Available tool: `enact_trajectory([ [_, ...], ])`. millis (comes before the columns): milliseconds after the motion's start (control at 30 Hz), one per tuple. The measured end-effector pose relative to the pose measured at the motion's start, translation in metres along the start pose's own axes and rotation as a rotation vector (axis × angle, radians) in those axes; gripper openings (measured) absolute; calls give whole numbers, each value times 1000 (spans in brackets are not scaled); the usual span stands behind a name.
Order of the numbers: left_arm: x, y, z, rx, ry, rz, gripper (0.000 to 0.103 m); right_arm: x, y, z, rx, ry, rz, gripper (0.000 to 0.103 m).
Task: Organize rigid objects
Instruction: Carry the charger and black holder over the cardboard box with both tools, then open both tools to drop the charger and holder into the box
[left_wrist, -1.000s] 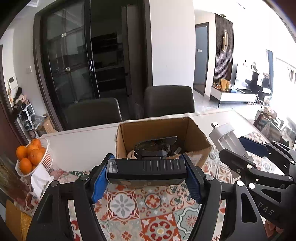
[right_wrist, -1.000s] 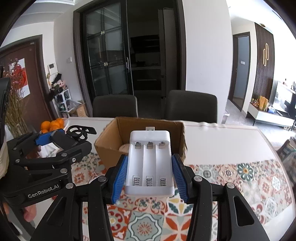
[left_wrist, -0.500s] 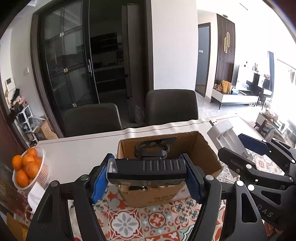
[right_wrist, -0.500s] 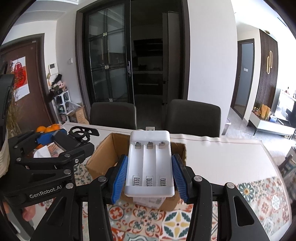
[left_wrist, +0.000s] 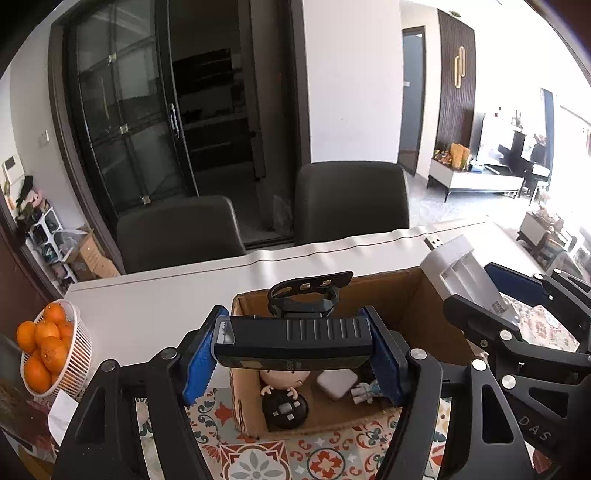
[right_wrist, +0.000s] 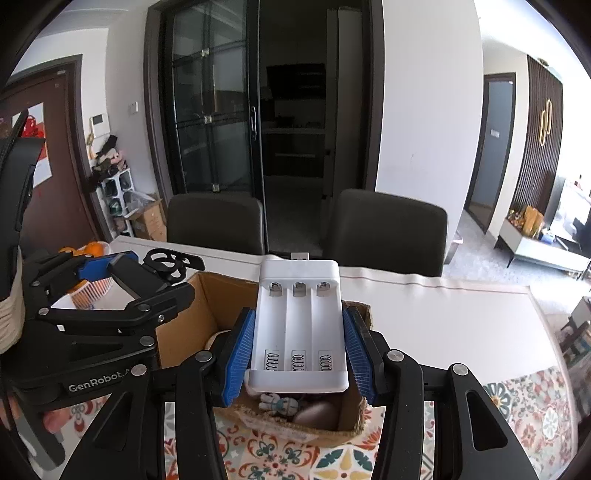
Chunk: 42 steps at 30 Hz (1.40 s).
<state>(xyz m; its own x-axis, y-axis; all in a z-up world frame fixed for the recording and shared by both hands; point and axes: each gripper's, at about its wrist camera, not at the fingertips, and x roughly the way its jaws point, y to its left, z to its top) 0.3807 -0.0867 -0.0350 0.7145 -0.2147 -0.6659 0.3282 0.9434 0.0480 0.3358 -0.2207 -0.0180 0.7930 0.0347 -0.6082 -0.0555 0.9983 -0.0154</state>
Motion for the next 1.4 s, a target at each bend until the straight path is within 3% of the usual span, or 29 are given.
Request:
enact_trajectory([
  [367, 59, 2, -8, 31, 169, 21, 71, 57, -7, -7, -28, 139, -3, 49],
  [600, 83, -2, -20, 33, 277, 7, 72, 92, -17, -26, 11, 273, 54, 49],
  [733, 82, -2, -22, 36, 272, 32, 83, 99, -20, -34, 19, 300, 64, 49],
  [833, 75, 0, -22, 33, 261, 51, 84, 104, -22, -36, 31, 319, 70, 49],
  [933, 69, 5, -22, 24, 247, 100, 93, 103, -24, -37, 40, 329, 53, 64],
  [1000, 60, 6, -23, 19, 222, 121, 95, 98, -23, -36, 45, 320, 38, 64],
  [1200, 25, 12, -29, -24, 163, 200, 102, 69, -22, -35, 77, 278, -53, 73],
  [1400, -20, 11, -38, -27, 97, 213, 103, 23, -21, -36, 104, 202, -118, 80],
])
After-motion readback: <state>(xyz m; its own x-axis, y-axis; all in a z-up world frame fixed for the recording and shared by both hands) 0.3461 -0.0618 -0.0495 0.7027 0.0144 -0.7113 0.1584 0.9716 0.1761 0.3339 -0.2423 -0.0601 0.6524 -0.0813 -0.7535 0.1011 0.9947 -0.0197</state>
